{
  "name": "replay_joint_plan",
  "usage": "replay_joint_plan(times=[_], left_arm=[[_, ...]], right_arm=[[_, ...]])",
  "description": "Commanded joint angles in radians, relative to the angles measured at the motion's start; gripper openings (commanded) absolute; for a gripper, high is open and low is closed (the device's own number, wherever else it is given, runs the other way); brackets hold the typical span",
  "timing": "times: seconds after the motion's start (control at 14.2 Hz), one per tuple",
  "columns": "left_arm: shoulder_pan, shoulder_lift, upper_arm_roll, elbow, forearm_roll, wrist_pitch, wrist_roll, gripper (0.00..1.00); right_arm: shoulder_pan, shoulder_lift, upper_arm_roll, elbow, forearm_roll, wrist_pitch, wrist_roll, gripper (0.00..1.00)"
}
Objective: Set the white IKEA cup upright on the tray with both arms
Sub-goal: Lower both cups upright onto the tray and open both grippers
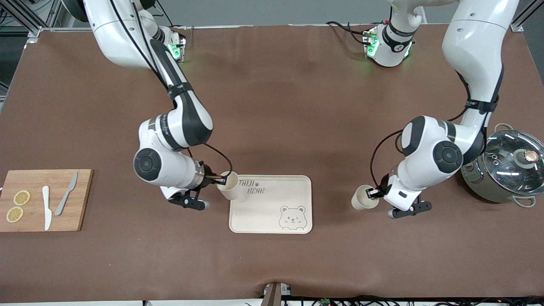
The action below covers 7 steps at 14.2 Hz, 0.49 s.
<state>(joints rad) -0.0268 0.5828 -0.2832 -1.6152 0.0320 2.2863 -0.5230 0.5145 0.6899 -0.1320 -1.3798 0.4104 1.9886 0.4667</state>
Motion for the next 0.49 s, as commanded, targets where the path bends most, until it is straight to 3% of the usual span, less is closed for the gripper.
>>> replay_joint_plan(times=[0.0,0.14,0.42], left_arm=[[-0.06,0.078,0.01,0.136,0.019,-0.059,-0.098,0.0],[-0.131,0.13,0.039,0.214,0.019,-0.08,-0.19,0.0],[-0.274,0.167,0.143,0.267,0.006,-0.082,-0.268,0.0]], right_arm=[[-0.011,0.097,0.0,0.057,0.051,0.002,0.003,0.0],[-0.013,0.14,0.005,0.093,0.073,-0.005,0.003,0.0],[-0.013,0.146,0.005,0.096,0.097,-0.005,0.003,0.0]])
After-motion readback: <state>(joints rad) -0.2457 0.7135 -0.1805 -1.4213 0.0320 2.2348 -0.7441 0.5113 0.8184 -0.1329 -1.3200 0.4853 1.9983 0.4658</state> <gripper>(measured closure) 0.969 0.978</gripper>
